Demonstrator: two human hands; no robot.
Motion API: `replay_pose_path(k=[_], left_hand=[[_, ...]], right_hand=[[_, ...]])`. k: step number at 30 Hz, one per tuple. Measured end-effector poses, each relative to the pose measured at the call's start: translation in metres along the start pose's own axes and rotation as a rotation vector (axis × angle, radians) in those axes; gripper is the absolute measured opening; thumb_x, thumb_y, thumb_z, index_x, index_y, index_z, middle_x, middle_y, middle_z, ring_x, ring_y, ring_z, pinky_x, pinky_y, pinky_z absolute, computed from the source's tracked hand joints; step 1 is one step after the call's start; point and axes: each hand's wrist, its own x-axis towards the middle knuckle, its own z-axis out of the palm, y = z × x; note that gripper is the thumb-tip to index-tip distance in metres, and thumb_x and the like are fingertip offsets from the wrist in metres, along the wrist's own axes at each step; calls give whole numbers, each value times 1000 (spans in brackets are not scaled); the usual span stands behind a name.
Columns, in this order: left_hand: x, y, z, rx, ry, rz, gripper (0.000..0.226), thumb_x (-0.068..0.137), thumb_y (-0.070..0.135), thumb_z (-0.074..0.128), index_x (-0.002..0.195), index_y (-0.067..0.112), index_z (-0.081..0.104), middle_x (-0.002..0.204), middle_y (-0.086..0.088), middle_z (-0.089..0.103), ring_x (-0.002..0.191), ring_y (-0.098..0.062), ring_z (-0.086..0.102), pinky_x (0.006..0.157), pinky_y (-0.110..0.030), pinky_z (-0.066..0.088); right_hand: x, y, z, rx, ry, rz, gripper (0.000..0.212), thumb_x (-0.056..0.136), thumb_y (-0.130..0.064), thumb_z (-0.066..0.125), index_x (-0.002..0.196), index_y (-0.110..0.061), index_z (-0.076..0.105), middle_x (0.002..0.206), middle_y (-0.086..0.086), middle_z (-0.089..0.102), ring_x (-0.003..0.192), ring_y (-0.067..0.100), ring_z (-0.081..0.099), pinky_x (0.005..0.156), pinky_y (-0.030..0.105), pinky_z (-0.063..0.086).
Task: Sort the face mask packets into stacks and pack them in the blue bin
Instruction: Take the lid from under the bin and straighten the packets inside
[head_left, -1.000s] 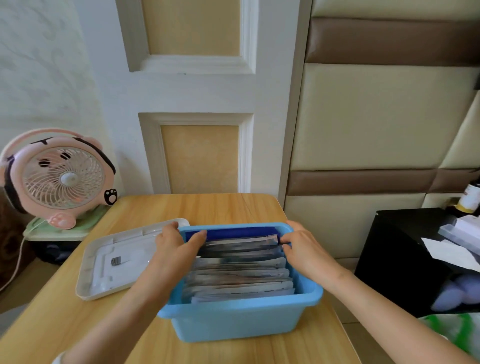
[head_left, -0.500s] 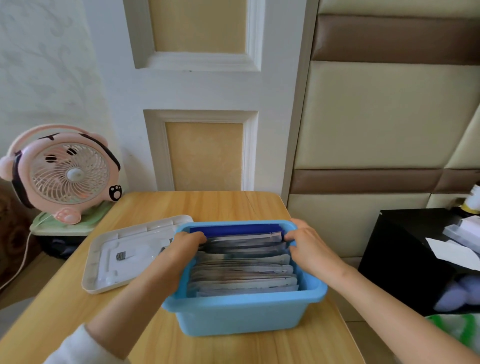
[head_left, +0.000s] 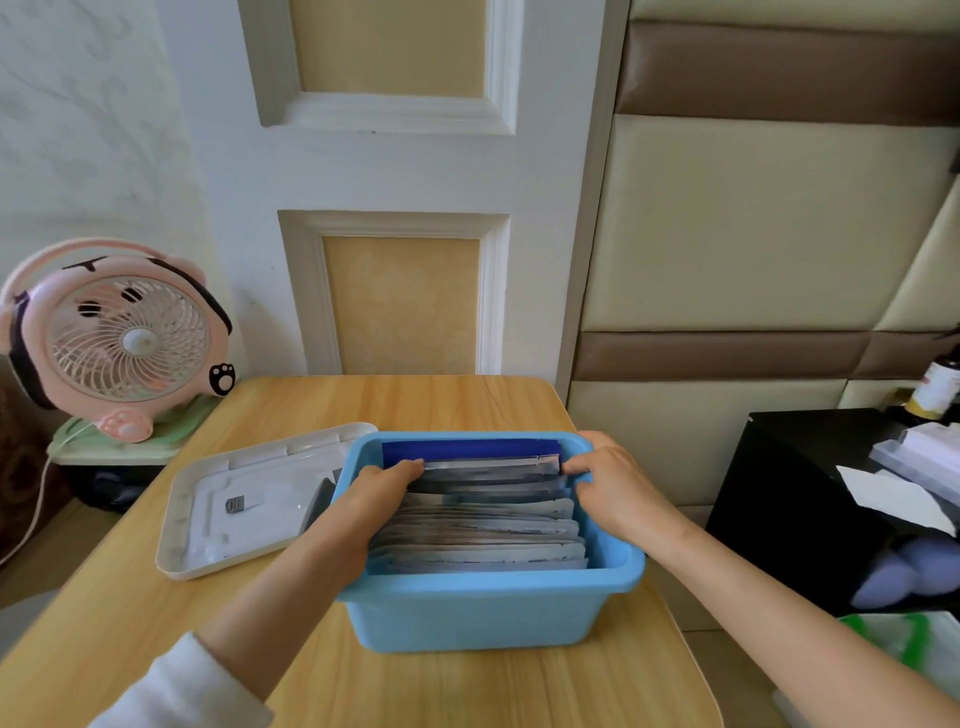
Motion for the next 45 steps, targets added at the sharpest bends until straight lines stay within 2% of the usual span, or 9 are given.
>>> replay_pose_path(k=[22,24,27,29,32,38,41,43,45], left_hand=[[-2,1,1,90,-7,53,48,89,44,56,125,15,43,110,-10,62,102,-26,59,97,-44,46],[-11,-3,6,329,106,240,58,91,42,51,136,10,32,127,-9,50,116,-25,49,100,-38,40],[-29,-6,17,826,287,756,71,94,52,33,149,19,3,158,-2,-5,146,-19,1,117,-33,10],[-26,-6,27,1064,154,959,68,92,60,11,147,26,-9,152,9,-23,142,-12,-20,115,-32,-10],[-10,-8,39,1360,-74,787,64,96,54,9,148,23,-12,153,8,-24,141,-15,-24,116,-44,-15],[-10,-19,39,1441,-42,715,72,89,64,1,148,25,-12,155,6,-20,141,-15,-24,114,-51,-14],[-30,-31,33,1198,-27,888,76,84,67,2,148,27,-10,153,13,-23,140,-5,-25,117,-41,-14],[-56,-34,28,591,6,989,60,97,49,24,149,28,4,155,18,-8,141,4,-11,119,-28,-4],[-77,-38,16,132,287,1131,53,99,31,31,149,19,19,156,13,13,143,1,8,117,-21,9]], right_hand=[[-4,-3,-6,-11,-78,0,38,91,4,43,123,-10,58,150,1,25,133,20,34,105,24,29],[-5,-2,-8,5,18,2,39,93,0,45,129,-13,54,152,1,26,138,18,29,108,26,27],[-5,2,-12,141,172,6,46,93,-6,50,136,-19,44,146,-2,38,133,13,37,106,27,31],[-5,6,-11,236,106,46,54,92,-8,52,141,-22,35,145,-3,40,131,14,40,104,30,36],[-9,10,-2,340,-15,104,57,93,-11,53,142,-27,30,137,-2,46,109,12,51,76,21,45],[-20,6,-4,515,-76,266,36,88,-5,52,122,-17,48,98,0,58,79,12,58,55,23,43],[-42,0,-7,592,7,201,28,84,1,52,102,-21,54,90,4,63,73,16,61,52,22,45],[-60,-1,-6,611,112,130,32,82,4,52,96,-25,55,86,3,65,74,19,62,55,25,49],[-75,0,-1,595,190,79,34,80,4,52,96,-26,56,87,-1,66,79,20,63,67,35,53]])
